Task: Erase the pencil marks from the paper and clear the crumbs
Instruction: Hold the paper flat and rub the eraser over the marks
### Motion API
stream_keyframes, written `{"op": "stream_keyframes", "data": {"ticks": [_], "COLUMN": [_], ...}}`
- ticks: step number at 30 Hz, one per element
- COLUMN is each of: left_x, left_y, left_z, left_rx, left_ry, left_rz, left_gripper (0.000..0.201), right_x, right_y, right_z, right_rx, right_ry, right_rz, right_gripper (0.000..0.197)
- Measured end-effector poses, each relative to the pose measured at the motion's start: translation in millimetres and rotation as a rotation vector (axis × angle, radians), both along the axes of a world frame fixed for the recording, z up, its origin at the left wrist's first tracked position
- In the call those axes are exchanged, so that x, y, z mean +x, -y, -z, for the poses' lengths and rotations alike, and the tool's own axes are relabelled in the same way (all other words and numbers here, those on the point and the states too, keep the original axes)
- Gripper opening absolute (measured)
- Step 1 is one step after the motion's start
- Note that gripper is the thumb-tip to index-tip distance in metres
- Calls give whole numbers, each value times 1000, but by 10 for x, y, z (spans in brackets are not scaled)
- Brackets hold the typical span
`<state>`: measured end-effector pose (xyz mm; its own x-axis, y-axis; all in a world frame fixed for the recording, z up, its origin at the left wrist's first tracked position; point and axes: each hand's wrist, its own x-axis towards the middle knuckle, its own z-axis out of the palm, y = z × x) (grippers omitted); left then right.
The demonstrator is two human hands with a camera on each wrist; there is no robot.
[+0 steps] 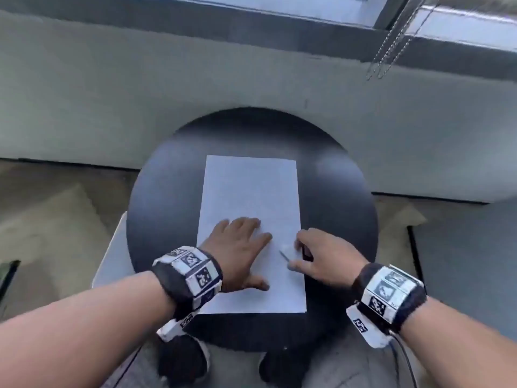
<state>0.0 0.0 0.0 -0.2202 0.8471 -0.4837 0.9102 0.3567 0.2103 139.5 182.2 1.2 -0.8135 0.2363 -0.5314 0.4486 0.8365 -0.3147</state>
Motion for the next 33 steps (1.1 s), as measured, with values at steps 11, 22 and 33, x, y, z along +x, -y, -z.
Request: {"op": "stream_keyframes", "data": {"ticks": [11,22,33], "left_x": [218,470,492], "left_y": [113,6,-30], "left_z": [222,78,119], "left_rx": [10,-166,-199], "left_ry": [-171,-155,-138], "left_rz": [-17,-78,-97], "left_gripper": [119,119,122], "right_x": [148,757,736], "right_y": [181,645,600], "right_z": [179,218,183], "right_rx": [226,175,216], "right_ry": [-291,-303,-294], "right_rz": [-150,-514,-504], "right_gripper": [24,5,13]}}
